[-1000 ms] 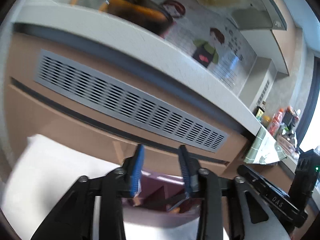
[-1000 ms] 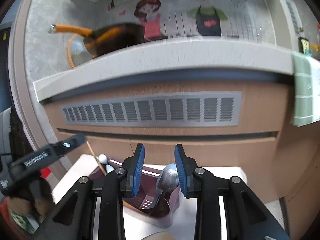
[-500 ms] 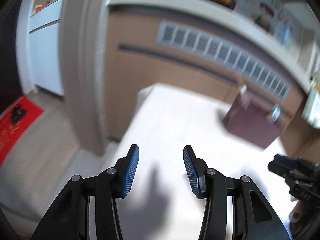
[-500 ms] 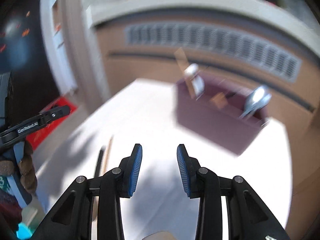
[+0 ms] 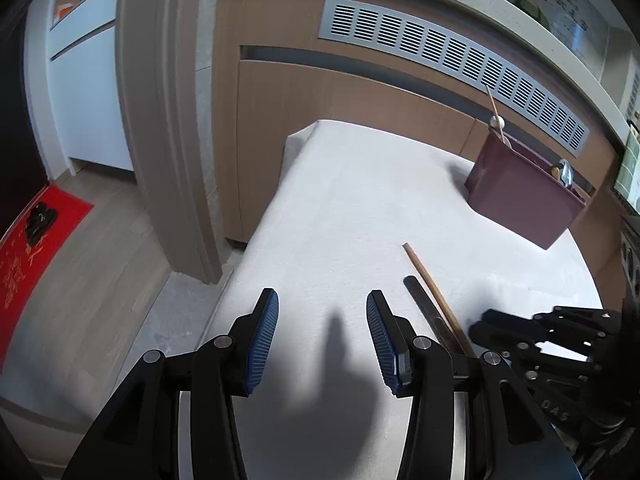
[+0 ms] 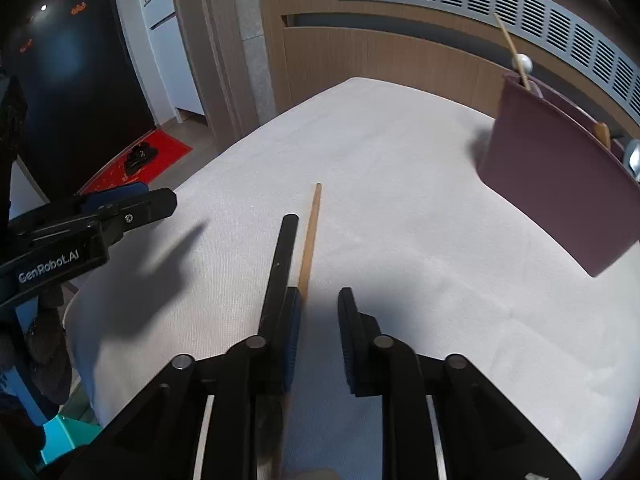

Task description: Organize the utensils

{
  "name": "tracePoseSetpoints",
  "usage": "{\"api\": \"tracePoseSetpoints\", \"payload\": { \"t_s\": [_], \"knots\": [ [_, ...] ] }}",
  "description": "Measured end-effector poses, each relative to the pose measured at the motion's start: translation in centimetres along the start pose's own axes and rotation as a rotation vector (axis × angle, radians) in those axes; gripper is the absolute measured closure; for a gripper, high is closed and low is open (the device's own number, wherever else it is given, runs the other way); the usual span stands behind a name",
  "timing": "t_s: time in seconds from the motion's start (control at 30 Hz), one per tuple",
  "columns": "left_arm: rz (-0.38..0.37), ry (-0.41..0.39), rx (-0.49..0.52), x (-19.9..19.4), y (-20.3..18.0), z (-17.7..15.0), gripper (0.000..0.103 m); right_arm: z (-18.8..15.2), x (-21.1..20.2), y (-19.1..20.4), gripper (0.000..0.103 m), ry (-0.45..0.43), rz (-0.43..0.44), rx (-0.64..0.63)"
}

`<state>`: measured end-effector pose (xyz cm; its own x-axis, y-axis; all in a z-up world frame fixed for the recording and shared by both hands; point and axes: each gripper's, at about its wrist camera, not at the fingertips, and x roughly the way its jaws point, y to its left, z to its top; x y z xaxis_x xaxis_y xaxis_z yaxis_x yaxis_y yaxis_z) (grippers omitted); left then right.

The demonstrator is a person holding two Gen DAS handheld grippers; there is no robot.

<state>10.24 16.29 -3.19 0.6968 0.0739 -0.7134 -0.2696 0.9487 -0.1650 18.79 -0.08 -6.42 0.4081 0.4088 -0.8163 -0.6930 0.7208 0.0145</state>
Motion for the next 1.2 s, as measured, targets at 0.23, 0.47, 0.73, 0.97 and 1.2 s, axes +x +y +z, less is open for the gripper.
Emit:
{"api": "tracePoseSetpoints", "payload": {
  "t_s": [0.23, 0.47, 0.73, 0.97, 1.2],
  "knots": [
    [-0.002, 0.014, 0.005, 0.3, -0.3, 0.2, 0.056, 0.5, 1.7, 0.9, 0.091, 0.045, 0.034, 0.019],
    [-0.011, 0.048, 0.026, 0.6, -1.4, 0.5, 0.056, 0.3, 1.2, -0.5, 0.098, 0.029, -0.010, 0.040],
    [-0.089, 0.153, 0.057, 2.2, -4.0, 0.0, 0.056, -3.5, -3.7, -8.9, 0.098, -0.015, -0.166, 0.240],
    [-0.148, 0.239, 0.100, 4.7, -8.3, 0.1, 0.056, -8.6, -8.2, -13.9, 0.098, -0.061, -0.290, 0.363],
    [-0.271, 0.285, 0.128, 6.7, -12.8, 0.7, 0.056, -12.0, -8.9, -16.6, 0.096, -0.079, -0.258, 0.495]
  ]
}}
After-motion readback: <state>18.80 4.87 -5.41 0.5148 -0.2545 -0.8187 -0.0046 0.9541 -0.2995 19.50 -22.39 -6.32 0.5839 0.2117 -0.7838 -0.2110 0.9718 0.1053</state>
